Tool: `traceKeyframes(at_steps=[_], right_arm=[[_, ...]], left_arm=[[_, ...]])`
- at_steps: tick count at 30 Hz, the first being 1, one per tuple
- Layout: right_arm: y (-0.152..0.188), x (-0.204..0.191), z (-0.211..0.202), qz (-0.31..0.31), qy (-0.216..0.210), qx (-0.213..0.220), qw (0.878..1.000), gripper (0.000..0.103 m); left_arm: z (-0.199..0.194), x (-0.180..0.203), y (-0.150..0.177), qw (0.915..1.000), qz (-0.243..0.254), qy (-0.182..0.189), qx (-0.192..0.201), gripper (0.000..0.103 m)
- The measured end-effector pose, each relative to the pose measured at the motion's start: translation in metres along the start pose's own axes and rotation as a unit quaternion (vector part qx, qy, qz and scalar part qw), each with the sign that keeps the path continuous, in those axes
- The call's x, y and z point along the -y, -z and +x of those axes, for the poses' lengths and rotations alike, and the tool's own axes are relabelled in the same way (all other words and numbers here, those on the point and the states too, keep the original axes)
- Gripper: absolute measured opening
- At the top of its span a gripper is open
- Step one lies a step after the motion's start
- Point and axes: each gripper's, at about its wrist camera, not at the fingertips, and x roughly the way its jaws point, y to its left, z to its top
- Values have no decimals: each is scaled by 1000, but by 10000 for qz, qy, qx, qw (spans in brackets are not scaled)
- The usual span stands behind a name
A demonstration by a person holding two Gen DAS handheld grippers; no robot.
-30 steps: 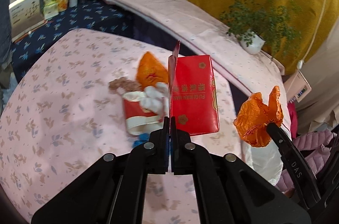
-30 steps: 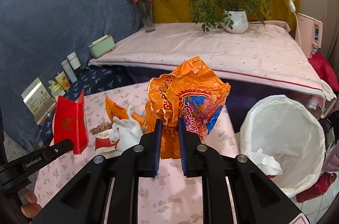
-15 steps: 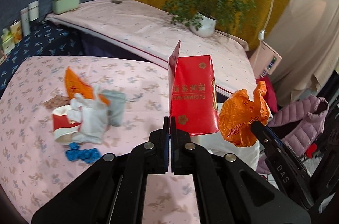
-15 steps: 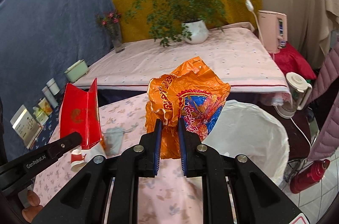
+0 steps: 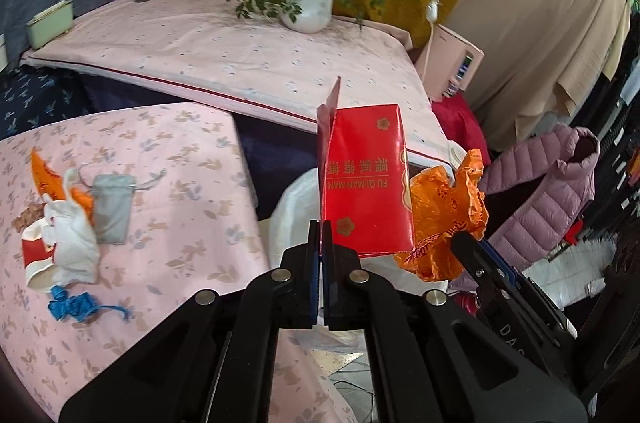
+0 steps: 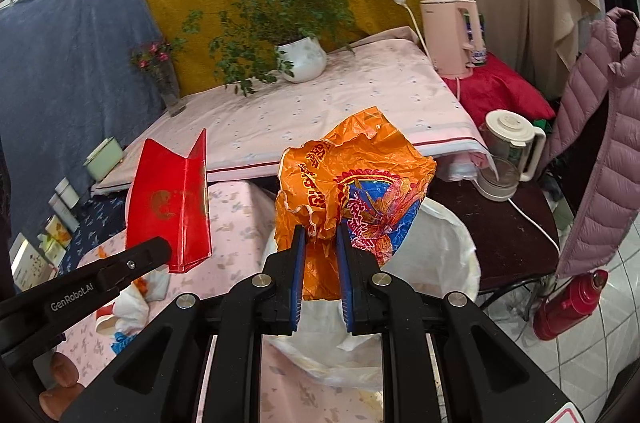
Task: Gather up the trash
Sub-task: 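Carry the red box and orange bag over the bin and release both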
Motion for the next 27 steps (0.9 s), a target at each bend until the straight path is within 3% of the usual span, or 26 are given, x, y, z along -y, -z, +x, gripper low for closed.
traceKeyframes(at_steps=[5,6,8,10,14,19,27], right_arm=[[0,16,5,108,85,-46,9999,15],[0,18,6,119,100,-51,9999,15],[1,20,7,138,125,-55,9998,16],[0,22,8,154,119,-58,9998,16],[0,19,11,139,117,-76,9998,18],[1,13,14,116,105,-52,9999,27],[2,-1,16,33,59,-72,10000,32]], left_arm=[[16,15,0,9998,115,103,-146,4],[18,16,0,9997,119,122,-182,8],[21,17,0,9997,120,141,-187,28],[20,18,1,9998,160,58,-107,34],[21,15,1,9998,175,-44,-93,38],[19,3,1,9998,59,-173,-71,45],[15,-18,5,9994,-171,-305,-65,47]])
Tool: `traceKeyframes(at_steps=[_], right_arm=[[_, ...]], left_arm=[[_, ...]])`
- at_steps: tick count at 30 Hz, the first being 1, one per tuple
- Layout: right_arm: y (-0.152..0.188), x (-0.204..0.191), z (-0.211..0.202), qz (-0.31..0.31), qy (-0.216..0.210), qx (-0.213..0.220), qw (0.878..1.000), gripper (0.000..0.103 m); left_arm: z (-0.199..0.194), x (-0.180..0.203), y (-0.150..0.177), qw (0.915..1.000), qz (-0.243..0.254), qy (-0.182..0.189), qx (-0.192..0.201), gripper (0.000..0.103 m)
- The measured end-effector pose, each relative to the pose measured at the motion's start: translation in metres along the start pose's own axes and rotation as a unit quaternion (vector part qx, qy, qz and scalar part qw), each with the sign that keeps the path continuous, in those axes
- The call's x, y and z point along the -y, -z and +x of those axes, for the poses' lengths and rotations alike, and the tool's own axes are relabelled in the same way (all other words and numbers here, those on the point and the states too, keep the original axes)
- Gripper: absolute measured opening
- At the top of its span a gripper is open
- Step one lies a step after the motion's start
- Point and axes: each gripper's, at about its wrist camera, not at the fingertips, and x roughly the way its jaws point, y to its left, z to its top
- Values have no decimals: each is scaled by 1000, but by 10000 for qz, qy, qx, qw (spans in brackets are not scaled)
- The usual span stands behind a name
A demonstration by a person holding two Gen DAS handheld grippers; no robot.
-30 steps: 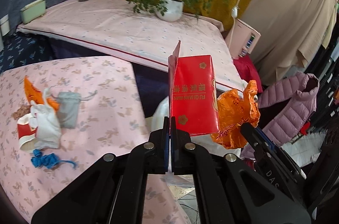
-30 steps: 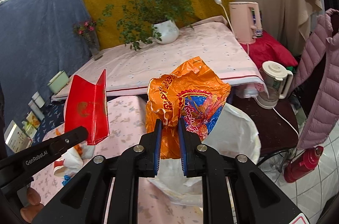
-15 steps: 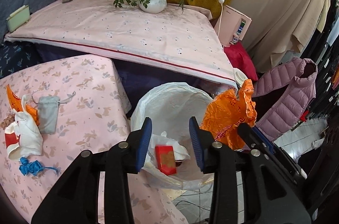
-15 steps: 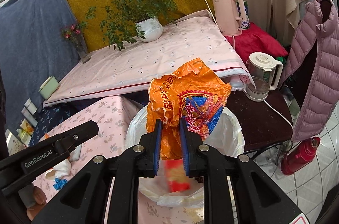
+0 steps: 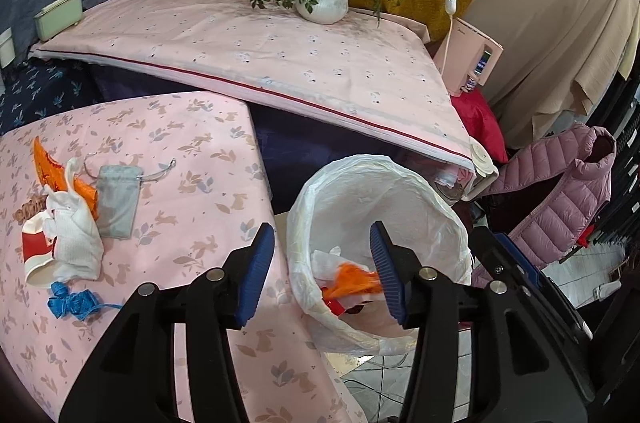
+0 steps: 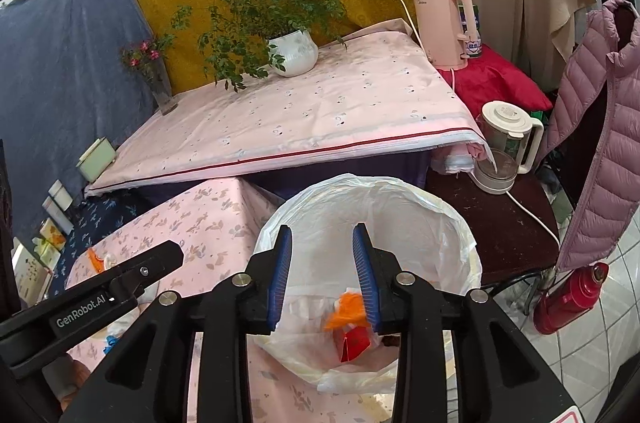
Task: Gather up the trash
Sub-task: 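Carry the red box and orange bag over the bin and release both, then reach the left gripper to the blue cord and grasp it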
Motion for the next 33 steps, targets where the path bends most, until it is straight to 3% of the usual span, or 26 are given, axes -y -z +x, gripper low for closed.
traceKeyframes(at_steps=[9,12,21,28,33], right_arm=[[3,-22,-4,-210,-117,-14,9997,33],[5,-32,-6,-297,-174,-24,9994,34],[16,-68,-7,-587,-398,-97,9974,38],[25,-92,-7,-751,-564,-174,9954,41],[34,-109,-4,-892,-667,-274,9934,41]], left_arm=[[-12,-27,5,9994,-287,-155,77,48],[-18,-40,9,9985,-449,-255,157,57],[-33,-79,17,9945,-864,-555,220,59],[-42,-118,29,9852,-1424,-923,234,68],[-44,-145,41,9761,-1823,-1179,122,68]])
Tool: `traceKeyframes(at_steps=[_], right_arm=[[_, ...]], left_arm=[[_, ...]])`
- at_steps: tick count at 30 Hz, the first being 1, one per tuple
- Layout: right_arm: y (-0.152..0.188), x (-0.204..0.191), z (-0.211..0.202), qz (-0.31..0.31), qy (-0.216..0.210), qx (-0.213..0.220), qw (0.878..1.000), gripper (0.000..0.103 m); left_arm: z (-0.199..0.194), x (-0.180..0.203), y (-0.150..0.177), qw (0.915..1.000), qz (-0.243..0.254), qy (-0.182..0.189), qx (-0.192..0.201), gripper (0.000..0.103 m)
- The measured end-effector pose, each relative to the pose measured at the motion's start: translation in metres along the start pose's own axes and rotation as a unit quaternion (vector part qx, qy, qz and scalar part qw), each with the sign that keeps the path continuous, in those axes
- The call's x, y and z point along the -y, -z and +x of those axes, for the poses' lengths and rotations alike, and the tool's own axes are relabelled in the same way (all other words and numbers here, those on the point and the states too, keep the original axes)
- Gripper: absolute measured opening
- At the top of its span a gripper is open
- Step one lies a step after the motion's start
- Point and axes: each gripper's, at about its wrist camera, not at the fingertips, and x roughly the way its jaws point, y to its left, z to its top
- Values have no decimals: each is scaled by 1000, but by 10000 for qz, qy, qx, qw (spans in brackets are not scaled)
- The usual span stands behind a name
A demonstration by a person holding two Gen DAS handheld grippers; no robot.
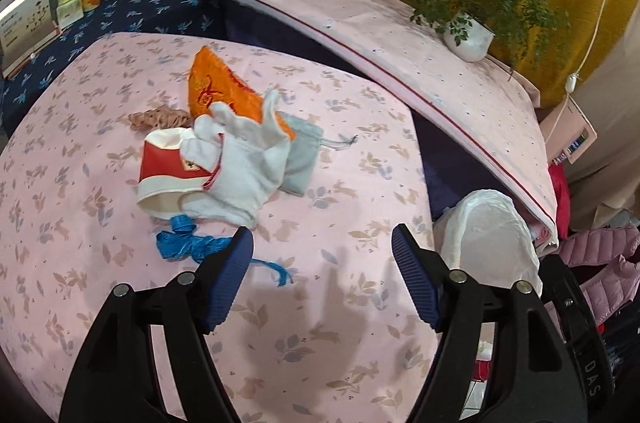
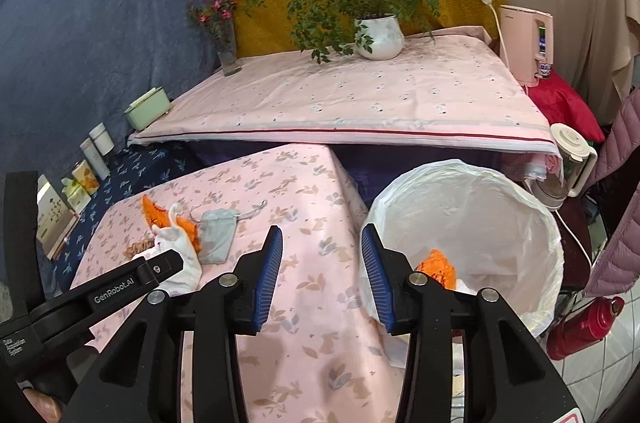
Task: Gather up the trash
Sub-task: 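Reach the left gripper to the blue cord and grasp it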
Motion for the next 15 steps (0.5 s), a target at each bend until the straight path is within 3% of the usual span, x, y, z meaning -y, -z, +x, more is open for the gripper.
traceKeyframes(at_steps=[6,15], right_arm=[[9,-20,10,-136,-119,-134,9997,41],[18,-40,24,-294,-248,-316,9988,41]], left_arm=[[12,-33,4,9978,-500,-369,-246,68],[45,-83,9,9833,-1457,-715,-827,68]])
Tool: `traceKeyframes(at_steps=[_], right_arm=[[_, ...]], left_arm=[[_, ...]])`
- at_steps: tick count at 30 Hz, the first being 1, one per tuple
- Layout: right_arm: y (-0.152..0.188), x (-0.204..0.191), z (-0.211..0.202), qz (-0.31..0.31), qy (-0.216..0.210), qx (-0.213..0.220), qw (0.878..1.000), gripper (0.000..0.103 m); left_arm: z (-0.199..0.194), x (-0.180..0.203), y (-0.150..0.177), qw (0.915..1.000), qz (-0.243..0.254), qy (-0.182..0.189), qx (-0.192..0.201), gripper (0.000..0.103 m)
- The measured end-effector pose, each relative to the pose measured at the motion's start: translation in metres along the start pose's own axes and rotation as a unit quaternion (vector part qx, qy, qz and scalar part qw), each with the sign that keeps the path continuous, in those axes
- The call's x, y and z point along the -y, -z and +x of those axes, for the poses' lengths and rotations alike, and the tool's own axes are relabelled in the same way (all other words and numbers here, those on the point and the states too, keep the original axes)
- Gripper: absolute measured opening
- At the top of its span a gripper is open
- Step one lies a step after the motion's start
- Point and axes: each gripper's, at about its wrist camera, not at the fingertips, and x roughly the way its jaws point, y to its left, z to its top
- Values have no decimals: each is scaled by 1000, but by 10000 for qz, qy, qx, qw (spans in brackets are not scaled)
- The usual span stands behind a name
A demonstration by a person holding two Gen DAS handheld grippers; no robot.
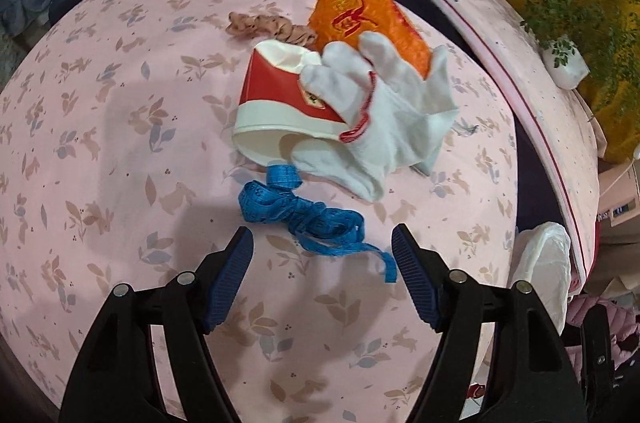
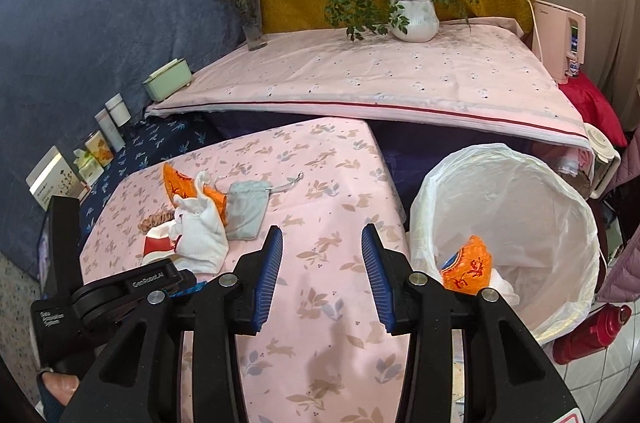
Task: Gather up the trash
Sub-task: 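Reach the left gripper to the blue cord and grasp it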
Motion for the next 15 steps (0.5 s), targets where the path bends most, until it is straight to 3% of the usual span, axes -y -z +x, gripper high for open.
traceKeyframes(at_steps=[9,12,14,15], right_arm=[[6,-15,27,-104,-107,-260,9996,41],[8,-19,36,-130,-144,-346,9992,41],[9,-22,40,-153,-161,-382,9990,41],[9,-24,42,-157,-172,-400,9989,41]], left_arm=[[31,-11,-12,9983,-393,-115,-426,66],[30,-9,-13,9987,-305,-100,-398,58],[30,-11,-14,9988,-285,-47,-400,41],[30,-11,-14,9988,-275,-22,-406,39]])
